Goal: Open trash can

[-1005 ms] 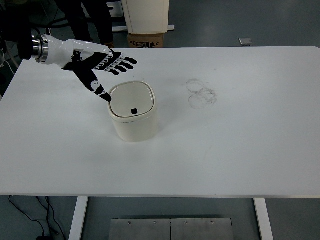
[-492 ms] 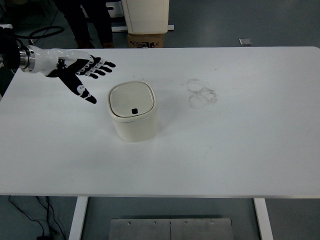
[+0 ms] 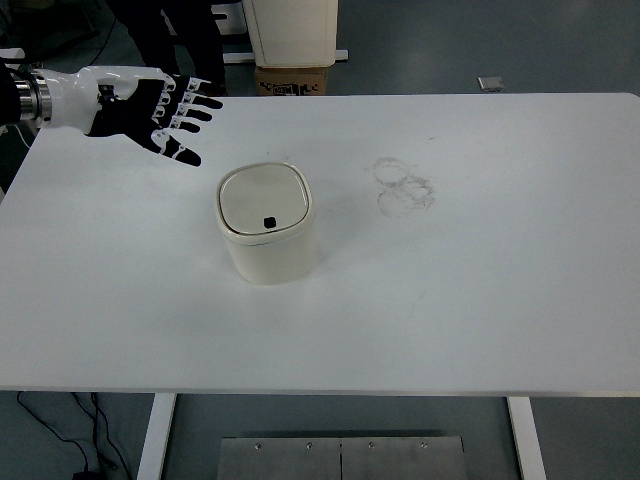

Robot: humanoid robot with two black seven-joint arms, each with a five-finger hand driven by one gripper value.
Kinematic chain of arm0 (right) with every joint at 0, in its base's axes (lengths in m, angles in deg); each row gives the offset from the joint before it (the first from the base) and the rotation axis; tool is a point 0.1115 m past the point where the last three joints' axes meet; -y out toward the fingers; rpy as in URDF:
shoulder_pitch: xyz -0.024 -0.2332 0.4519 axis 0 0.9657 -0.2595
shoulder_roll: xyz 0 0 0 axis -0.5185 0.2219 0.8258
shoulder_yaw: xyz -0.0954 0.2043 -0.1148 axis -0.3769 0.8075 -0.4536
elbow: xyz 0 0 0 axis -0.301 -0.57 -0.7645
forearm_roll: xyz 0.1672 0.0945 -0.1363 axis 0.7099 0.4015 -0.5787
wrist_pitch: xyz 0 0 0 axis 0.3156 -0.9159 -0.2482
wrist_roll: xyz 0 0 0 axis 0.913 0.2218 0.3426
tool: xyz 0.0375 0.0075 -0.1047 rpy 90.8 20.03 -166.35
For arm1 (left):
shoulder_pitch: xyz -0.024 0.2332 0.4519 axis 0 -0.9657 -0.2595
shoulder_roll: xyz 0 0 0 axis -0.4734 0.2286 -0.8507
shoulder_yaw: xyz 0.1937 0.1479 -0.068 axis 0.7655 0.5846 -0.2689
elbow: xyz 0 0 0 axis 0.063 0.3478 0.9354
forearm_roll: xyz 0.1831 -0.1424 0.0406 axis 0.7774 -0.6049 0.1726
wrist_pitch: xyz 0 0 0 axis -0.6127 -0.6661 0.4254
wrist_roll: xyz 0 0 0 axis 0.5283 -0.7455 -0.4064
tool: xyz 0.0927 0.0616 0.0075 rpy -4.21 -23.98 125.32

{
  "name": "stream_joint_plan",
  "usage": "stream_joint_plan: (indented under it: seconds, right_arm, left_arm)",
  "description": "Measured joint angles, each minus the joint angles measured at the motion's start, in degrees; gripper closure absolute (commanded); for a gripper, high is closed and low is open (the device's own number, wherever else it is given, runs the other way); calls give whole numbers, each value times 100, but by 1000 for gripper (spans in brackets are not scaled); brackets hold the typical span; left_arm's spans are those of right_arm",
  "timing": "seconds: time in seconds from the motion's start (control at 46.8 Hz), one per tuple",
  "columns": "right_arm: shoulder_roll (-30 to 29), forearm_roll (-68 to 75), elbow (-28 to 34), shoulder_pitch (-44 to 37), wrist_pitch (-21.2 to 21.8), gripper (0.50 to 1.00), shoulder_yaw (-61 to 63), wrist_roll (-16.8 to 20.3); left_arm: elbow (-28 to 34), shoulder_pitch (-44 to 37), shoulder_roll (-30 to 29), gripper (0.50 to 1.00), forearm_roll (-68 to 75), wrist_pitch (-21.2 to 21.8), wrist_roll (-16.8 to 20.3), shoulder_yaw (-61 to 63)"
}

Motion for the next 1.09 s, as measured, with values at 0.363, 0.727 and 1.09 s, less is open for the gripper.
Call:
stream_joint_plan:
  seconds: [0.363, 0.727, 1.09]
  right_arm:
    - [0, 1, -3, 2, 0, 509, 0, 1]
    - [0, 0, 1, 1, 0, 509, 0, -1]
    - [0, 0, -1, 0, 0, 509, 0, 0]
  left_arm:
    - [-18, 1151, 557, 500, 849, -80, -3, 1593]
    - [-212, 1929, 1185, 500, 1359, -694, -24, 1485]
    - [-357, 1848, 1515, 500, 1744, -694, -296, 1423]
